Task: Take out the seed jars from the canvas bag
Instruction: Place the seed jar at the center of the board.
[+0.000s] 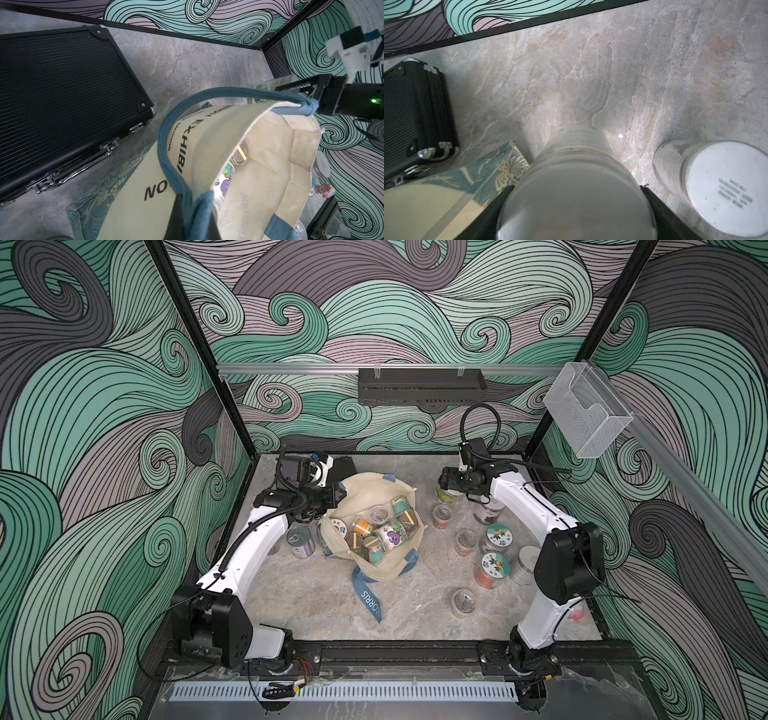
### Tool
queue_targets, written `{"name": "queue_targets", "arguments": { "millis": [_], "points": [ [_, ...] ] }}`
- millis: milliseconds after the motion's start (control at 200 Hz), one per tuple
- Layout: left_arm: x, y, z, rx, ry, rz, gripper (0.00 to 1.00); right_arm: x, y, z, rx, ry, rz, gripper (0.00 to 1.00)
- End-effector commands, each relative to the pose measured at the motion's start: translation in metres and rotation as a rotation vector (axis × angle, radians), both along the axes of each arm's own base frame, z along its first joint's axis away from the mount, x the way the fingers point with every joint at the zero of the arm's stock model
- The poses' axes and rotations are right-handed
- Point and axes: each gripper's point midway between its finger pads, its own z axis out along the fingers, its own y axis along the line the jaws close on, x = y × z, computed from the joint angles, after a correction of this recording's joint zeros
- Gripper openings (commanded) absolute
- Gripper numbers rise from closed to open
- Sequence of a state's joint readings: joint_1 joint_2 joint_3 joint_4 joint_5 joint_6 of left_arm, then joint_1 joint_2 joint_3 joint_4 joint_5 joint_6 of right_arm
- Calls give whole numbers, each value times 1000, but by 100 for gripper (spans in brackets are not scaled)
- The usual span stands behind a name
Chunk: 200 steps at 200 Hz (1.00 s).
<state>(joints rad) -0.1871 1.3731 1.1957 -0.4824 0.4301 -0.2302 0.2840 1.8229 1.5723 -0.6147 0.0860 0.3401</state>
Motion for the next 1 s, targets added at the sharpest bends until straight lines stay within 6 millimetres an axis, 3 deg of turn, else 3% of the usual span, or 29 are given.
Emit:
{"name": "queue_targets", "arguments": {
  "millis": [0,185,305,415,600,731,871,996],
  "points": [
    [1,-13,26,-43,-79,-49,0,12,-12,4,-65,-12,-6,72],
    [0,-17,28,-45,-84,-61,0,23,-20,-21,-111,51,-9,75],
    [-1,-19,29,-51,-92,-71,0,23,-22,-34,-117,95,-5,87],
    [-4,-22,31,-57,-98,-86,0,20,-23,-30,-114,98,1,96],
    [-8,-29,35,-68,-115,-116,0,5,-24,14,-83,31,4,99],
    [-11,-33,38,-77,-128,-135,0,-26,-8,62,28,-75,62,98],
    [-12,-36,39,-81,-132,-146,0,-78,34,103,156,-172,212,95],
    [-12,-36,38,-77,-130,-144,0,-132,89,121,252,-221,399,91]
  ]
}}
